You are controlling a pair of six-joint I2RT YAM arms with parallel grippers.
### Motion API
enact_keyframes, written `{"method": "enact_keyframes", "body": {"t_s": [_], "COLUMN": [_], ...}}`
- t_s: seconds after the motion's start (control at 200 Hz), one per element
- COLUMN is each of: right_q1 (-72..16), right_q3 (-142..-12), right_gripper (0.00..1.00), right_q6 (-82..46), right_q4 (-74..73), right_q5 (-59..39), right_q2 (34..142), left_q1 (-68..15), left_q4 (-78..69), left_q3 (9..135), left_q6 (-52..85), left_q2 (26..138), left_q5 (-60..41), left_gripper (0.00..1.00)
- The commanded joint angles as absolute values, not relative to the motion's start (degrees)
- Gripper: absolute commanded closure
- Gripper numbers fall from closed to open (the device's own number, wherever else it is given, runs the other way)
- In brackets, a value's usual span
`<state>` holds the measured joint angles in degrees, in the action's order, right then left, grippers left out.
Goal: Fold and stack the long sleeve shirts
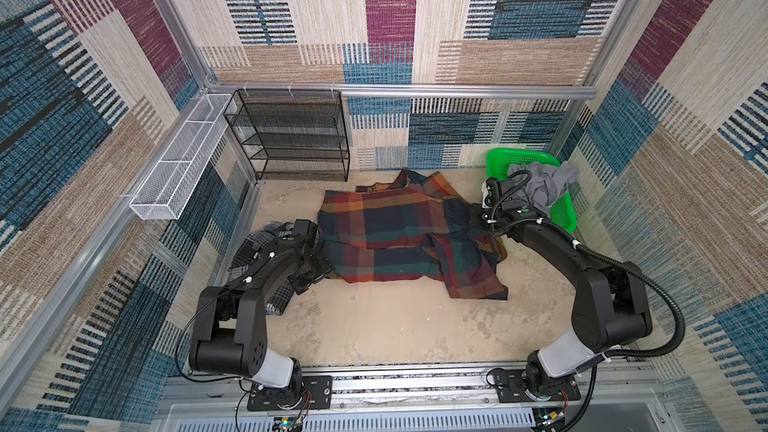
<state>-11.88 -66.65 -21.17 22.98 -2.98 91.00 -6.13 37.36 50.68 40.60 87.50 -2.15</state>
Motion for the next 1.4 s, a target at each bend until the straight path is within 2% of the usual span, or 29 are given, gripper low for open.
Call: {"method": "enact_keyframes", "body": {"t_s": [0.0, 0.195, 0.25, 0.305, 0.471, 0.601, 0.761, 0.881, 1.057, 1.257, 1.392], "right_q1": [-11.56, -9.32, -9.30, -9.33, -9.32, -8.63, -8.61, -8.61, -8.61, -8.61, -8.61], "right_q3": [-65.79, -60.69, -60.48, -60.40, -60.04, -58.28, -57.74, -58.01, -58.66, -59.66, -59.61], "right_gripper": [0.53, 0.51, 0.51, 0.51, 0.49, 0.48, 0.49, 0.49, 0.48, 0.48, 0.48], "right_q6": [-20.76, -22.27, -22.00, -21.80, -20.07, -19.76, -20.09, -20.39, -20.04, -19.10, -18.98], "right_q4": [22.14, 18.15, 18.19, 18.19, 19.14, 18.21, 17.23, 17.05, 17.48, 18.44, 17.89], "right_q5": [-3.70, -8.68, -8.69, -8.65, -4.64, -5.50, -6.99, -7.93, -7.38, -6.22, -6.97], "right_q2": [91.94, 92.70, 92.87, 92.63, 91.66, 92.00, 92.11, 91.30, 90.69, 90.96, 91.09], "left_q1": [-6.15, -6.09, -6.06, -6.09, -6.07, -6.09, -6.15, -6.15, -6.15, -6.23, -6.50], "left_q4": [34.06, 31.82, 31.85, 31.86, 33.38, 34.63, 30.04, 29.70, 29.55, 27.36, 25.93], "left_q3": [49.42, 47.19, 47.43, 47.81, 47.62, 47.13, 44.84, 45.88, 49.31, 49.58, 48.24], "left_q6": [43.26, 45.26, 45.64, 45.15, 44.50, 44.45, 44.84, 43.80, 43.70, 44.86, 45.74], "left_q2": [89.14, 91.26, 91.84, 92.16, 88.63, 84.33, 75.67, 76.39, 84.65, 88.08, 89.35], "left_q5": [-3.58, -2.49, -2.06, -2.82, -0.38, 0.75, 0.42, 3.15, 0.73, -0.48, -0.52], "left_gripper": [0.26, 0.34, 0.40, 0.50, 0.62, 0.61, 0.41, 0.38, 0.40, 0.49, 0.52]}}
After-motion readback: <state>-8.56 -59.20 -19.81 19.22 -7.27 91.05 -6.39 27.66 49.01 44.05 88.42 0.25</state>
